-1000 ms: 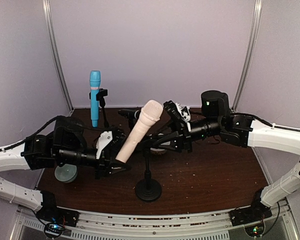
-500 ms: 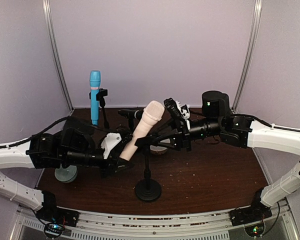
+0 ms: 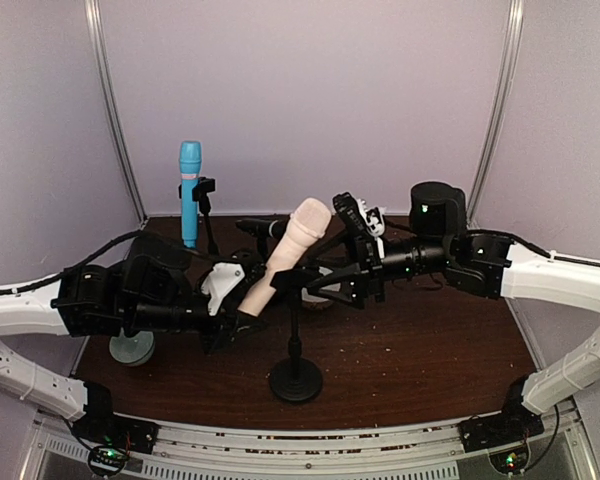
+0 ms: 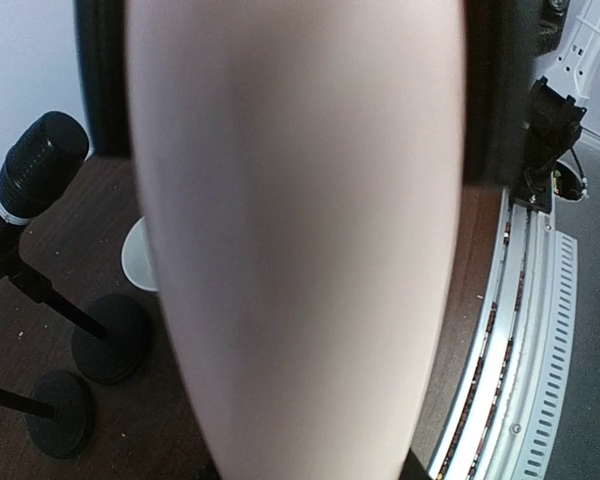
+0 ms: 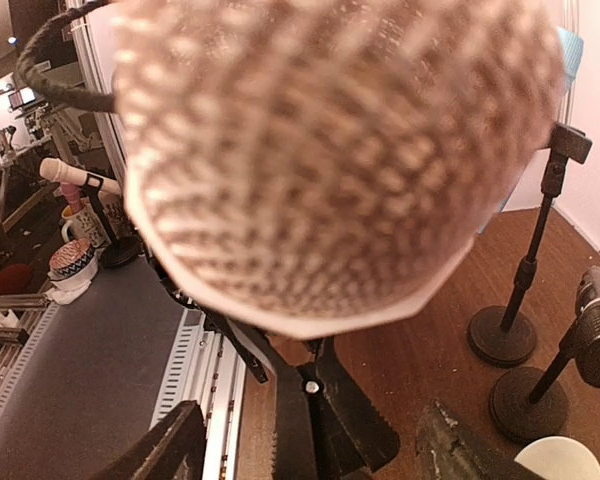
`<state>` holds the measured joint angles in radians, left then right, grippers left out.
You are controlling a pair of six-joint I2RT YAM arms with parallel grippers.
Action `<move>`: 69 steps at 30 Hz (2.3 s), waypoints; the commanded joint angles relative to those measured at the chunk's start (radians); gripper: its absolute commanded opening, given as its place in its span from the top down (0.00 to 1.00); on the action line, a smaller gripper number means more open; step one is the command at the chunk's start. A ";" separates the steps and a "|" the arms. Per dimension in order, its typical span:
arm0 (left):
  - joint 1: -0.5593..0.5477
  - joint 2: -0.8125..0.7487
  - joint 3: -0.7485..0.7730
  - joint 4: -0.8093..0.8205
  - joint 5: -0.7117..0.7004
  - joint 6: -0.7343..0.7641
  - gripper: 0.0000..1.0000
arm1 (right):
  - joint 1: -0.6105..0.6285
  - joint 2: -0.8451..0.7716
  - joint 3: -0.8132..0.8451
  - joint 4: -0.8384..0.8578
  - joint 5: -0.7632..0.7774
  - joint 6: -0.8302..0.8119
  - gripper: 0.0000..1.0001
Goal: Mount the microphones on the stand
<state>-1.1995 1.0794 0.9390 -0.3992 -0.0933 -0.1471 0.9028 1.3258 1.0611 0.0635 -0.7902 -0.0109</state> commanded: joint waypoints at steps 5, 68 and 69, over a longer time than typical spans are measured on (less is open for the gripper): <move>-0.031 -0.080 0.000 0.083 -0.043 -0.012 0.28 | 0.005 -0.066 -0.009 -0.053 0.052 -0.033 0.23; 0.222 1.091 1.402 0.100 0.436 0.154 0.63 | -0.001 -0.772 -0.292 -0.535 1.243 0.191 0.14; 0.228 1.099 1.402 0.104 0.435 0.145 0.62 | -0.002 -0.777 -0.301 -0.517 1.247 0.190 0.14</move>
<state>-0.9867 2.1632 2.2883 -0.4129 0.3290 0.0040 0.9051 0.5556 0.7914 -0.5140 0.3332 0.1524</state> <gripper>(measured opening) 0.414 0.850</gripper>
